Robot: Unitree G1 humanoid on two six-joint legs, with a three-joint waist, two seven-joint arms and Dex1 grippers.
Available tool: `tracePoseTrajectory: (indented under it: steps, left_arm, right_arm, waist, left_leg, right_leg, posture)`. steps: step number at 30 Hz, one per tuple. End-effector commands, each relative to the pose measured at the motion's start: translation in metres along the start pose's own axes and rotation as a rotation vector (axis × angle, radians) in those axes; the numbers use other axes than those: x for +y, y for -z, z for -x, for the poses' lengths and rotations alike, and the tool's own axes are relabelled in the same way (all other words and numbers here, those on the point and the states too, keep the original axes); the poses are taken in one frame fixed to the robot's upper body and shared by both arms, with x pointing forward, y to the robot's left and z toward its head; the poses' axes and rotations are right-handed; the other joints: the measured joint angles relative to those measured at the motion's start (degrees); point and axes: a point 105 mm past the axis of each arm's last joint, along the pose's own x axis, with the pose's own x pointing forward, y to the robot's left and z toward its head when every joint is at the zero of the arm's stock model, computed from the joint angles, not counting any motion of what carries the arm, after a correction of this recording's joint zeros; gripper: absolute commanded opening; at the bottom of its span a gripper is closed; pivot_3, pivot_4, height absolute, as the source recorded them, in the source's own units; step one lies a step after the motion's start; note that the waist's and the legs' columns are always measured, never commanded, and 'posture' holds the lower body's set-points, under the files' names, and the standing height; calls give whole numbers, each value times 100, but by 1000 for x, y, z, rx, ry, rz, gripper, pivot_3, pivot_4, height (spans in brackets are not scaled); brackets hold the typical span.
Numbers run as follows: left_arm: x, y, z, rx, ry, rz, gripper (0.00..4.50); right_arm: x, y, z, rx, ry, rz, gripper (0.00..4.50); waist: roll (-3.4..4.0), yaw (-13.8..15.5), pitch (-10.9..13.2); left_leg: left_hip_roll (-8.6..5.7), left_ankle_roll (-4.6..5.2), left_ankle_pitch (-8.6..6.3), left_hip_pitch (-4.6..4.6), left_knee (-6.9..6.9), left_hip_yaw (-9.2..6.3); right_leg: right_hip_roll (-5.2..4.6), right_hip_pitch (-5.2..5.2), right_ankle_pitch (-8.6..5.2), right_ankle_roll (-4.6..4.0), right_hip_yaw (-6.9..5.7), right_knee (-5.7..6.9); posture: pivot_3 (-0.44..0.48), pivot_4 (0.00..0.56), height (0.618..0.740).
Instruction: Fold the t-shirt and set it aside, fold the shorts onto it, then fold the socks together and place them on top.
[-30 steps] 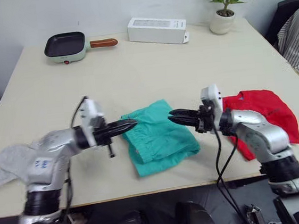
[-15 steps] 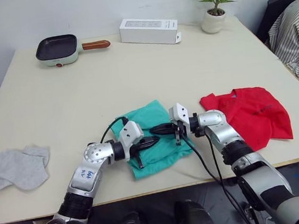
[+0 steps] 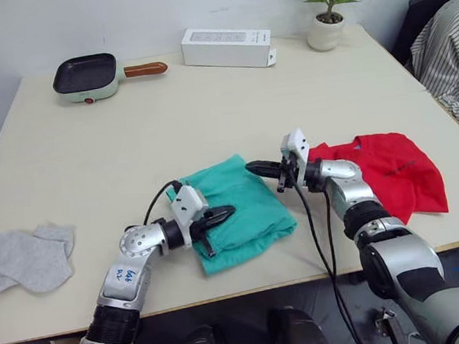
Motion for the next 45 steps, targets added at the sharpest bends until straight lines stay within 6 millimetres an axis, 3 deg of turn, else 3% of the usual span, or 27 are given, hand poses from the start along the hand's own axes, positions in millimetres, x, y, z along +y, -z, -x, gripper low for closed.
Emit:
tracePoseTrajectory:
  steps: [1, 8, 10, 12, 15, 18, 23, 25, 29, 33, 35, 38, 43, 45]
  left_arm:
    - [13, -5, 2, -6, -59, 10, 0]
    - [15, 15, -4, 78, -60, 6, 0]
    - [18, 16, -4, 78, -68, 9, 0]
    - [21, 19, -2, 88, -68, -4, 0]
    - [20, 20, 4, 97, -16, -40, 0]
    - [19, 22, 9, 108, 20, -68, 0]
    - [19, 25, 11, 121, 52, -98, 0]
    - [18, 25, 9, 115, 57, -99, 0]
    - [13, 26, 7, 99, 65, -91, 0]
    - [11, 27, 4, 88, 65, -77, 0]
    - [10, 29, 5, 97, 72, -82, 0]
    - [10, 31, 6, 103, 70, -82, 0]
    - [12, 26, 6, 74, 62, -80, 0]
    - [9, 19, 7, 40, 89, -81, 0]
  right_arm:
    - [24, 0, 14, 5, -95, 4, 29]
    - [67, 34, 37, 140, -155, -14, 29]
    - [79, 36, 46, 194, -215, -42, 29]
    - [89, 19, 54, 205, -277, -86, 370]
    - [72, -13, 60, 182, -210, -195, 1188]
    - [54, -24, 65, 233, -132, -438, 2270]
    - [24, 3, 77, 486, 112, -817, 3993]
    - [27, 9, 72, 535, 119, -888, 4458]
    - [49, 10, 47, 569, -5, -949, 4458]
    - [53, 14, 17, 541, -10, -968, 4286]
    - [48, 15, 5, 500, 28, -983, 3831]
    - [51, 12, -2, 465, 14, -1003, 2793]
    - [59, 6, 2, 413, -12, -1015, 1081]
    - [62, -10, 6, 344, -65, -990, 389]
  waist:
    - [0, 47, 0]
    - [0, 96, 0]
    - [0, 109, -1]
    - [0, 132, 0]
    - [0, 107, 0]
    - [1, 90, 0]
    - [0, 111, -1]
    - [0, 112, -1]
    - [3, 102, -7]
    - [1, 70, -10]
    - [0, 54, -11]
    - [0, 57, -11]
    - [0, 86, -11]
    - [0, 89, -10]
  left_leg:
    - [-1, 0, 0, -2, 0, -3]
    - [-2, -3, -3, -3, 0, 1]
    - [-2, -4, -3, -1, 0, 1]
    - [-2, -4, -4, -1, -1, 1]
    - [-8, 1, -7, -2, -1, -4]
    - [-6, 2, -7, -2, 0, -4]
    - [-6, -2, -8, -6, -2, -20]
    - [-6, -3, -9, -11, -3, -20]
    - [-5, -3, -9, -13, -4, -20]
    - [-6, -3, -7, -12, -1, -19]
    - [-5, -6, -4, -12, 0, -19]
    - [-6, -8, -2, -14, -1, -19]
    - [-9, -5, -4, -17, -1, -19]
    - [-9, -5, -4, -17, -2, -19]
  right_leg:
    - [-1, 0, 0, 0, -3, -3]
    - [1, -5, 0, 0, -3, -5]
    - [-1, -6, 0, -1, -2, -4]
    - [-29, -8, 0, -3, -3, -4]
    - [-55, -8, -3, -10, -28, 2]
    - [-59, -11, 2, -23, -35, 5]
    - [-68, -18, -6, -43, -54, 14]
    - [-69, -20, -8, -45, -58, 13]
    - [-65, -18, -8, -45, -64, 14]
    - [-64, -16, -7, -44, -67, 20]
    - [-62, -15, -8, -44, -72, 24]
    - [-62, -17, -8, -44, -74, 27]
    - [-63, -17, -7, -43, -74, 23]
    - [-63, -17, -7, -43, -73, 21]
  posture:
    - [0, 150, 740]
    - [0, 150, 740]
    - [0, 150, 740]
    - [0, 150, 740]
    - [0, 150, 740]
    - [0, 150, 740]
    - [0, 150, 740]
    - [0, 150, 740]
    - [0, 150, 740]
    - [0, 150, 740]
    - [0, 150, 740]
    - [0, 150, 740]
    - [0, 150, 740]
    - [0, 150, 740]
